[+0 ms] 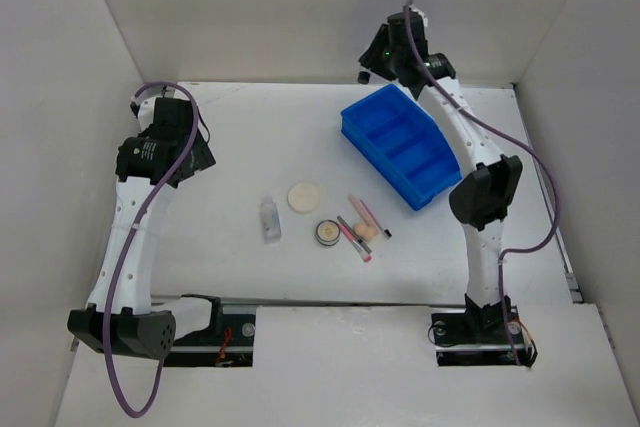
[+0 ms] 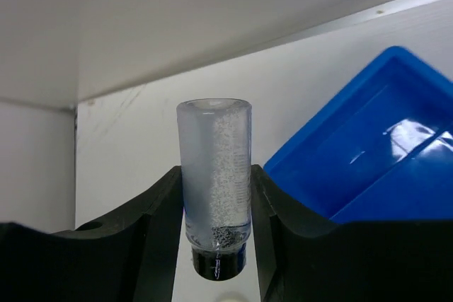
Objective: Organize the makeup
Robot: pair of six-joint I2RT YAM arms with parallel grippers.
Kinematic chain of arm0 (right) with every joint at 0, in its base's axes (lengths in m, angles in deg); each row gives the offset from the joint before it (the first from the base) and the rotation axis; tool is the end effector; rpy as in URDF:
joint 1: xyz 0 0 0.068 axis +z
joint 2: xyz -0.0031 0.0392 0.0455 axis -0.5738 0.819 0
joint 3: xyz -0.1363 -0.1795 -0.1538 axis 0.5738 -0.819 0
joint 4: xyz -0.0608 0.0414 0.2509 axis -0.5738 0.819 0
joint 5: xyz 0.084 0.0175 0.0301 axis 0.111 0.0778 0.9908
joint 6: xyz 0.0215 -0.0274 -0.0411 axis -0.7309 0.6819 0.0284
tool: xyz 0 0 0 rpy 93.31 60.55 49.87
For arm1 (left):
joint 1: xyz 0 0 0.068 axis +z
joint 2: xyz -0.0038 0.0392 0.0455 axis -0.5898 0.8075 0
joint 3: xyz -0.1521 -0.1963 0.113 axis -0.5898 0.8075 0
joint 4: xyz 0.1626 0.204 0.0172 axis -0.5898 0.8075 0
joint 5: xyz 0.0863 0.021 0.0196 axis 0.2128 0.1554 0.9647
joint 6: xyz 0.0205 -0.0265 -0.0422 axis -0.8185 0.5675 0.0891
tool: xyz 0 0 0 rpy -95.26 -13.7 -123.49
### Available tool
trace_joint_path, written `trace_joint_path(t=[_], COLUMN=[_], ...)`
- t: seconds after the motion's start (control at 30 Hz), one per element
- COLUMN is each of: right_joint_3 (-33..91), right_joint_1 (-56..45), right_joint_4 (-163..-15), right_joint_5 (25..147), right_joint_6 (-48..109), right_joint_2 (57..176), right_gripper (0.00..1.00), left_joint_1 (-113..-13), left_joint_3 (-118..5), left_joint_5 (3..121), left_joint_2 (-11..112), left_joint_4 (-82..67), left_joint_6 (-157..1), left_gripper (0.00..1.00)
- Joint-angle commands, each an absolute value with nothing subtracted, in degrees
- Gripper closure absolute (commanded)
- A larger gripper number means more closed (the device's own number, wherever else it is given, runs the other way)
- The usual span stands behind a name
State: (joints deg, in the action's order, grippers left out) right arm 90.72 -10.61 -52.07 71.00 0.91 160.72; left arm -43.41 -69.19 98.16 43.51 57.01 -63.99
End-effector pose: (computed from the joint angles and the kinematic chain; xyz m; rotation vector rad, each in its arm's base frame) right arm 0.4545 0.2015 0.3924 0.2878 2.0394 0.5441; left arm 0.2170 -0.0109 0.4077 -0.5794 2.2098 0.2885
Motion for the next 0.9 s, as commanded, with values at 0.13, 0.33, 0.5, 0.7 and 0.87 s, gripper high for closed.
trace_joint_path(t=[0.13, 0.33, 0.5, 0.7, 0.87], right_joint_3=[83.9, 79.3, 80.8, 80.3, 80.3], right_joint_1=[-14.8, -17.4, -17.4, -18.5, -19.0], right_joint_4=[-55.7, -61.6, -60.4, -61.0, -60.4], right_joint_5=[70.4, 74.8, 74.8, 74.2, 74.2], right_joint_6=[-17.0, -25.2, -27.0, -27.0, -27.0], right_joint_2=[162.4, 163.8, 166.3, 167.4, 168.5], right_gripper=[0.65, 0.65, 0.65, 0.62, 0.49], left_joint_1=[-43.0, -43.0, -43.0, -43.0, -43.0], left_joint_3=[-69.8, -69.8, -69.8, -69.8, -69.8], left_joint_5=[97.8, 97.8, 97.8, 97.8, 97.8], left_joint_2=[42.4, 42.4, 42.4, 42.9, 42.9], left_joint_4=[57.0, 57.5, 57.5, 57.5, 57.5], left_joint_6=[-64.7, -64.7, -64.7, -65.3, -65.3], left_gripper=[0.0, 0.0, 0.0, 0.0, 0.0])
